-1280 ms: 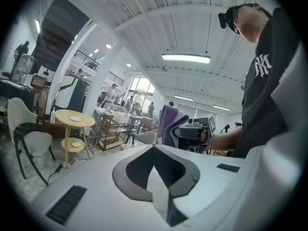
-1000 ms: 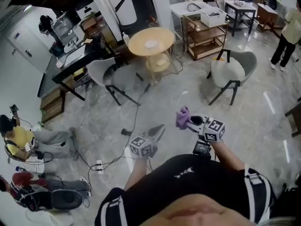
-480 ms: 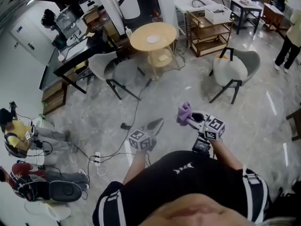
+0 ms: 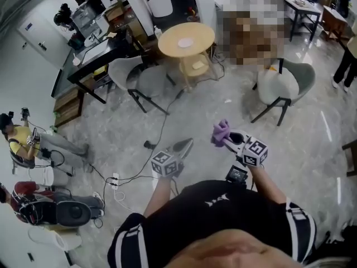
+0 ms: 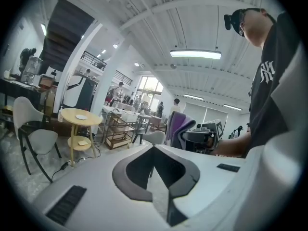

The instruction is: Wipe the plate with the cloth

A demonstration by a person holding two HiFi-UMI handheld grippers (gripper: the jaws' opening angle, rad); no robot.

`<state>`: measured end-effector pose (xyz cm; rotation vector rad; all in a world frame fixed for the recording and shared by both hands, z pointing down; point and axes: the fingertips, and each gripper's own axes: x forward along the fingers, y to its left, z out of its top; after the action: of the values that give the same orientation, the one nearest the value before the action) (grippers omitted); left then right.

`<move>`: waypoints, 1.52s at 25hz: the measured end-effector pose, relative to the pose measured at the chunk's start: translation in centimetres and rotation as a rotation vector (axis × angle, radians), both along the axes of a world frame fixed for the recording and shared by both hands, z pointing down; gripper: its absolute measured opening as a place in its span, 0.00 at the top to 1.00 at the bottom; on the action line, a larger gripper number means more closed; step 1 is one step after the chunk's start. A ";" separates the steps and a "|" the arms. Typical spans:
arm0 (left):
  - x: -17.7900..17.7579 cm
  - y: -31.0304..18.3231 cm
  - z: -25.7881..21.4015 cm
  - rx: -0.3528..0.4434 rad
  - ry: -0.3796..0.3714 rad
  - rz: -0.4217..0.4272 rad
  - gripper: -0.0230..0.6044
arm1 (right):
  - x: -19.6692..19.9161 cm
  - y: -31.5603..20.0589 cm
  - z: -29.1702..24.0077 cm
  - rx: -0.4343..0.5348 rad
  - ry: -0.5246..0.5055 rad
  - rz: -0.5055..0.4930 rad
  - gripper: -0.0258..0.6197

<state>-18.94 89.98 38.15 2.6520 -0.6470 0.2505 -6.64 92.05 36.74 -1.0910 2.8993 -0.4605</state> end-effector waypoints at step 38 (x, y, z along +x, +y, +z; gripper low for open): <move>-7.0 -43.6 3.4 -0.010 0.041 0.025 0.94 | -1.8 -42.6 0.4 -0.031 0.065 0.208 0.81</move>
<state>-25.98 46.38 41.57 2.6496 -0.5988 0.2052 -8.39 49.49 37.15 -1.4186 2.7974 -0.4721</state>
